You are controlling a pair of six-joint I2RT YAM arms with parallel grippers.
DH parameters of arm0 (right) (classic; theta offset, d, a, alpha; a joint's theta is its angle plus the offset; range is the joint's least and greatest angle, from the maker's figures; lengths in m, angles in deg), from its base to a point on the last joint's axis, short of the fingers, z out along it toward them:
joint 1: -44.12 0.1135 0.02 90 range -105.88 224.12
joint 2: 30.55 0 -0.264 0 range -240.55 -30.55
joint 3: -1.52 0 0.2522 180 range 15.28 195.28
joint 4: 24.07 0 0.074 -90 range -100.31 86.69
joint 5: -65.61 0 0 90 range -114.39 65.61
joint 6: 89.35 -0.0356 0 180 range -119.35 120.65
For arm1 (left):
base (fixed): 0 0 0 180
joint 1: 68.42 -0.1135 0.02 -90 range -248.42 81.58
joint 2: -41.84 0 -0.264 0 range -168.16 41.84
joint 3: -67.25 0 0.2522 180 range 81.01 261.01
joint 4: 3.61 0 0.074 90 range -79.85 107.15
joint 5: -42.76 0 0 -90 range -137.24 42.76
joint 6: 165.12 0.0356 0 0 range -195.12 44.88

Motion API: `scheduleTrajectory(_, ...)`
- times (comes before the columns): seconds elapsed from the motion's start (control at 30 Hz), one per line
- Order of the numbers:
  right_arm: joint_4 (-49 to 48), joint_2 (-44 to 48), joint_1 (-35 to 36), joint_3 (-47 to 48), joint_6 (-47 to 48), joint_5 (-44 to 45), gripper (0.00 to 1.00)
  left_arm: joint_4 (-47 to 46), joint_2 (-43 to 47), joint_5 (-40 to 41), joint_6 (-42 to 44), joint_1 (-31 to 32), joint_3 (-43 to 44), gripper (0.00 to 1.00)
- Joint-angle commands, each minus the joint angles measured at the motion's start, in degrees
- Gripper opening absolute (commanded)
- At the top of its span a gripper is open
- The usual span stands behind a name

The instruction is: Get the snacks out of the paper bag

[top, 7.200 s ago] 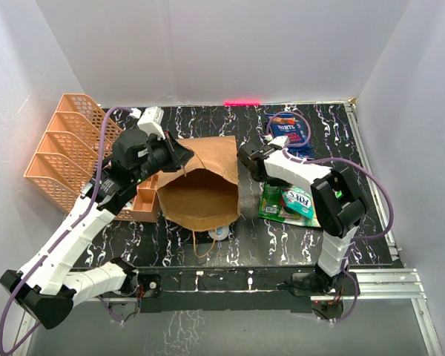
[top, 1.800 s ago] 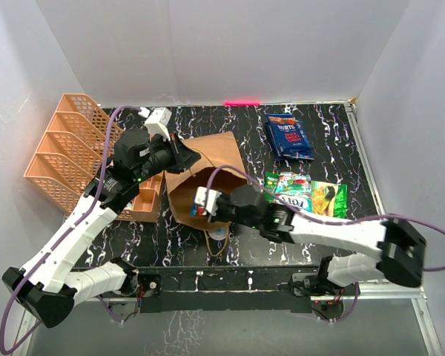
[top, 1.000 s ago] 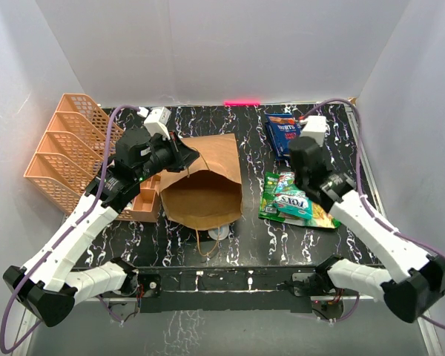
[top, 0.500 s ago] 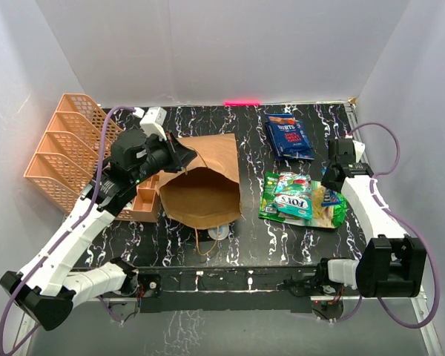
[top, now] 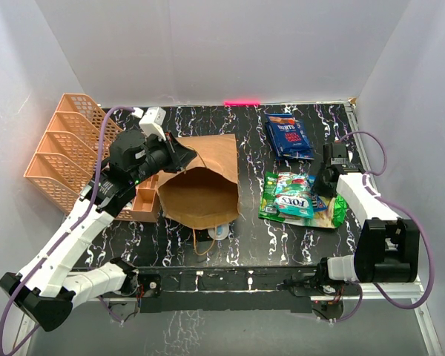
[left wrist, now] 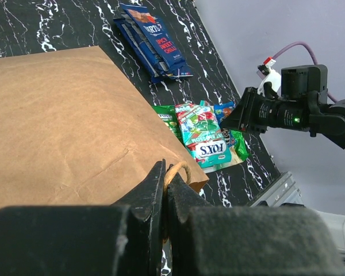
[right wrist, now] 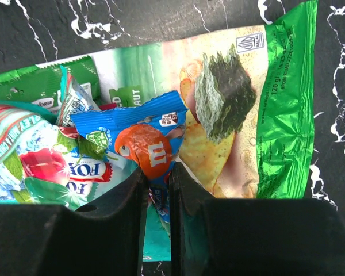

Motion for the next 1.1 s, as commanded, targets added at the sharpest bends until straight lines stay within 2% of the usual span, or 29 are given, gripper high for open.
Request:
scheduleTrajectory(0.0, -4.5, -0.6, -0.7, 0.6, -1.1, -0.8, 0.18, -1.8, 0.4, -1.0, 0.1, -0.1, 1.6, 0.0)
scheduleTrajectory(0.2, -5.8, -0.7, -1.1, -1.5, -2.8, -1.3, 0.29, -2.2, 0.6, -1.7, -0.6, 0.0, 1.7, 0.0)
scheduleTrajectory(0.43, -6.1, -1.7, -1.1, -2.5, -3.2, -2.0, 0.49, -1.6, 0.4, -1.9, -0.9, -0.1, 3.7, 0.0)
scheduleTrajectory(0.63, -3.9, 1.1, -1.1, -0.3, -1.9, 2.6, 0.64, -2.6, -1.8, -2.5, -4.5, -0.1, 7.5, 0.0)
scheduleTrajectory(0.77, -3.2, 3.8, -1.1, 1.3, 0.9, 6.5, 0.83, -3.0, -4.9, -1.6, -9.9, -0.1, 11.1, 0.0)
scheduleTrajectory(0.83, -2.9, 4.2, -1.1, 3.1, 3.5, 7.5, 0.88, -2.7, -6.5, -0.3, -13.2, 0.0, 13.1, 0.0)
scheduleTrajectory(0.9, -1.7, 3.9, -1.1, 6.1, 5.1, 7.7, 0.97, -3.8, -8.0, 0.3, -16.0, -0.1, 14.5, 0.0)
scheduleTrajectory(1.07, -0.4, 4.0, -1.1, 12.5, 6.9, 1.5, 0.98, -4.1, -13.0, 3.5, -20.0, -0.1, 20.2, 0.0)
